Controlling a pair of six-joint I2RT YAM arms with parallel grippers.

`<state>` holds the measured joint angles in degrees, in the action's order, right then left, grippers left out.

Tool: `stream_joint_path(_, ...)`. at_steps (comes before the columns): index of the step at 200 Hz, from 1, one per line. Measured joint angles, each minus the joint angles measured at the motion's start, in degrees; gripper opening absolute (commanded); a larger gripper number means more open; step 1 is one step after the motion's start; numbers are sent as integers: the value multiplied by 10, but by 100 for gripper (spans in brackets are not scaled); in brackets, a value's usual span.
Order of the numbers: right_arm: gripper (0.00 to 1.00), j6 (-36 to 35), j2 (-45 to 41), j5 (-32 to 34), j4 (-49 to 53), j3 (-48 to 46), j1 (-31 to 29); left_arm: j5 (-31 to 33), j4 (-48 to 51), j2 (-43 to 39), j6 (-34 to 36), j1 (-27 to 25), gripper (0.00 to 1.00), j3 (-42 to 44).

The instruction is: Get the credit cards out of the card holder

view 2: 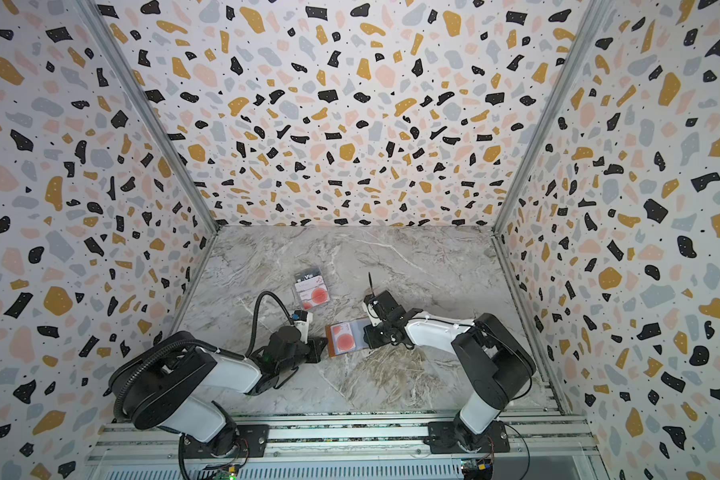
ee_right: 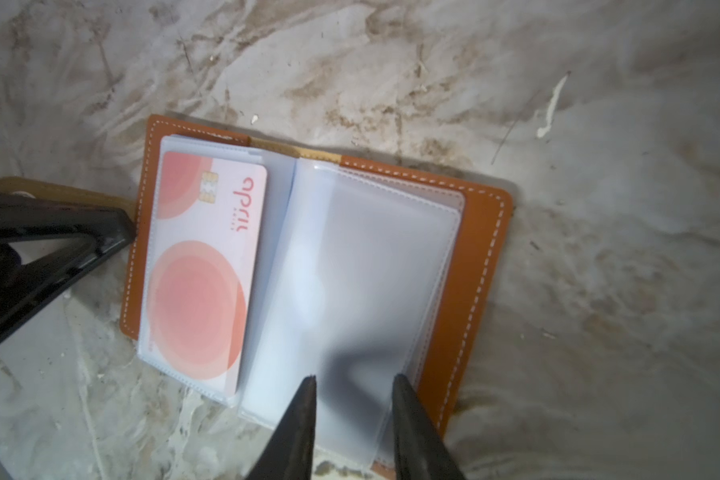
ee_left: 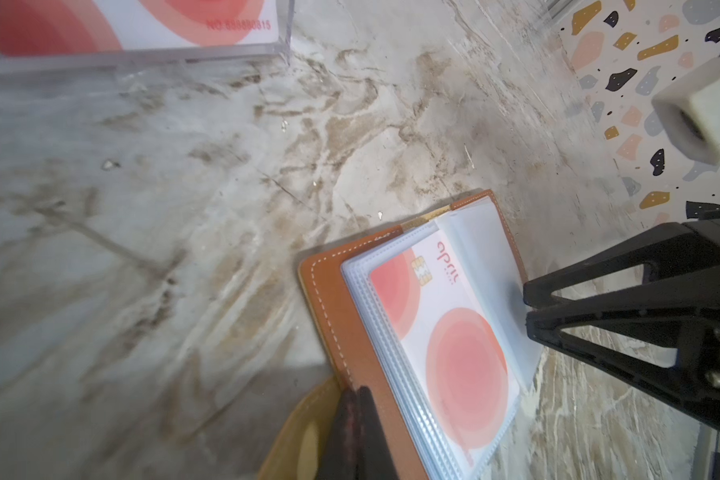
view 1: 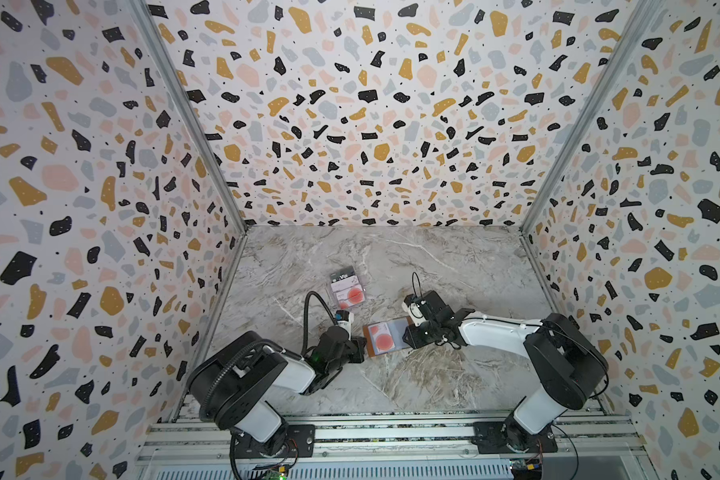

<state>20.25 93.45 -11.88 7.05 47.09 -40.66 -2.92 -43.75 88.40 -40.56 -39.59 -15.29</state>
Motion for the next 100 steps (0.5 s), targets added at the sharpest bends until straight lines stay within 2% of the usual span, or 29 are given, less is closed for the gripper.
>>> stream_joint_path(50, 48, -1, -19, -8, 13, 5, 0, 15, 90, -53, 31, 0, 19, -25)
stream_joint_path(72, 51, -2, -19, -31, 12, 23, 2, 12, 109, -58, 50, 0, 23, -57)
stream_joint_path(100, 52, 3, -19, -83, -7, 31, 9, -1, 110, -52, 61, 0, 21, -77)
